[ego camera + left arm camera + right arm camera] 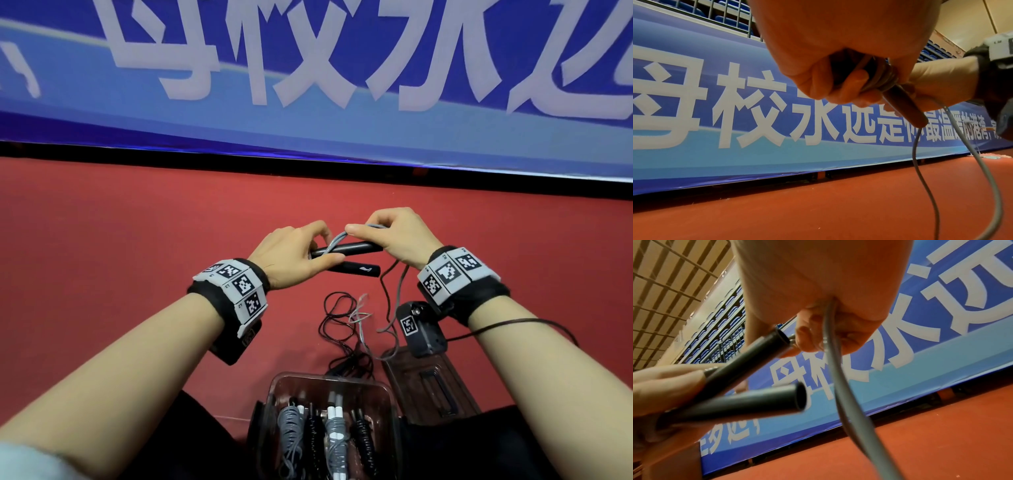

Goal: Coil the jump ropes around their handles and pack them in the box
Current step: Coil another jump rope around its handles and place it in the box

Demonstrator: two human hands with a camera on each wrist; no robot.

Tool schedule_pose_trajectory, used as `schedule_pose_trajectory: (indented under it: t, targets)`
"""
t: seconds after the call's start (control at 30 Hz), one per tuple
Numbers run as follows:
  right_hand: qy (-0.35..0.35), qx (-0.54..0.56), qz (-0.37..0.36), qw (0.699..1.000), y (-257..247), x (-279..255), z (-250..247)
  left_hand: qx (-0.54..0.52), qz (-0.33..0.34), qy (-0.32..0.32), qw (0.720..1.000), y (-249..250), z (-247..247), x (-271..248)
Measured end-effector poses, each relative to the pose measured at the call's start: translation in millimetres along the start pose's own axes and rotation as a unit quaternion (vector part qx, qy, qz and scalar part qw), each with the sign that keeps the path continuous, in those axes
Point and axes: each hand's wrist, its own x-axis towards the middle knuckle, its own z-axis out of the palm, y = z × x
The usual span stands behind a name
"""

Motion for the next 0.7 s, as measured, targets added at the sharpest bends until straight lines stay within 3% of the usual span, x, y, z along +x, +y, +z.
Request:
schedule_pose_trajectory:
  t: [0.2,0.37,0.53,0.7]
  targets:
    - [-0.025,0.091,0.068,0.993,18,0,1,-0.143,0.014,0.011,0.990,6,2,-3]
    - [-0.090,0.023,0.069,0.993,22,-6,18,-0.314,-0.022,0.074,0.946,11,6,7]
    - [-0.097,0.031,0.066,0.993,8,-10,25,-0.321,-0.124,0.168,0.924,-7,7,18]
    - [-0.102,0.028,0.021,0.994,-12,-12,32,-0.379,-0.150,0.234,0.882,-7,-3,18]
